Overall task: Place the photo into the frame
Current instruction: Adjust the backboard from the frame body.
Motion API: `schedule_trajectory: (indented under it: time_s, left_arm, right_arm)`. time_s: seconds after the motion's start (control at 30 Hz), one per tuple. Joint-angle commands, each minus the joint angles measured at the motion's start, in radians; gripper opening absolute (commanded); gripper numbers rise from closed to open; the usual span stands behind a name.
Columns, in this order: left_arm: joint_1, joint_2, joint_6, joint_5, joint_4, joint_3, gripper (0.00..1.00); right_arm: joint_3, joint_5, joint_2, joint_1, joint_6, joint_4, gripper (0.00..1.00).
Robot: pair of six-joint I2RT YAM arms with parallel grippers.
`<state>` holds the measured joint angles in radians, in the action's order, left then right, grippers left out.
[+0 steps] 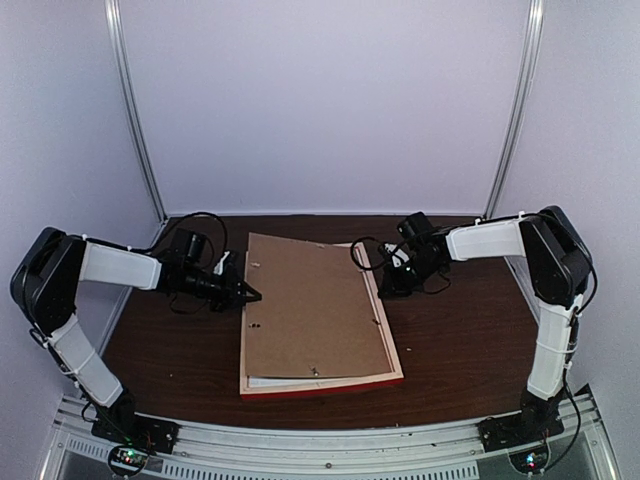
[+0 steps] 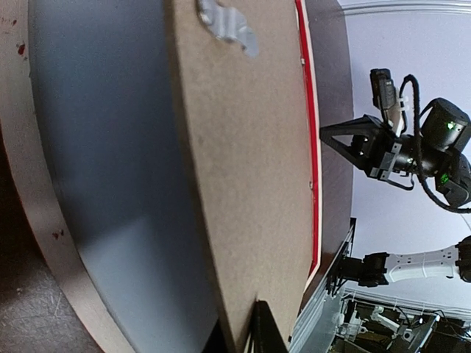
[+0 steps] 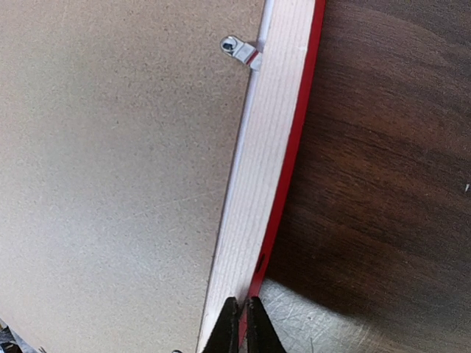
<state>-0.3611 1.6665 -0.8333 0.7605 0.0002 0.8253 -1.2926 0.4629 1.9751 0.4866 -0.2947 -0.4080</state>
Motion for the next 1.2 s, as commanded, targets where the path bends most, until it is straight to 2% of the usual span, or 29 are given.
schedule_trajectory:
  time_s: [0.0,0.3,0.6,0.93,1.17]
  left_arm:
    - [0.002,-0.061,0.046,-0.101,-0.051,0.027,0.0]
    - [-0.008,-0.16,-0.079,-0.006,0.03,0.078,0.0]
    - [-0.031,-0.191,-0.198,0.057,0.133,0.13,0.0]
    - [-0.042,-0.106,-0.416,0.086,0.425,0.101,0.0]
    - [-0.043,-0.035,-0.367,0.041,0.381,0.082,0.0]
  right_arm:
    - [-0.007,-0.043,0.041,0.003,0.008,-0.049,0.07]
    - [-0.011,-0.033,0.032,0.001,-0.001,-0.051,0.1]
    - [-0.013,0.07,-0.043,-0.036,-0.057,-0.019,0.19]
    - [-0.01,0.024,-0.191,-0.088,-0.06,-0.065,0.23]
    - [0.002,0.002,-0.214,-0.097,-0.05,-0.078,0.25]
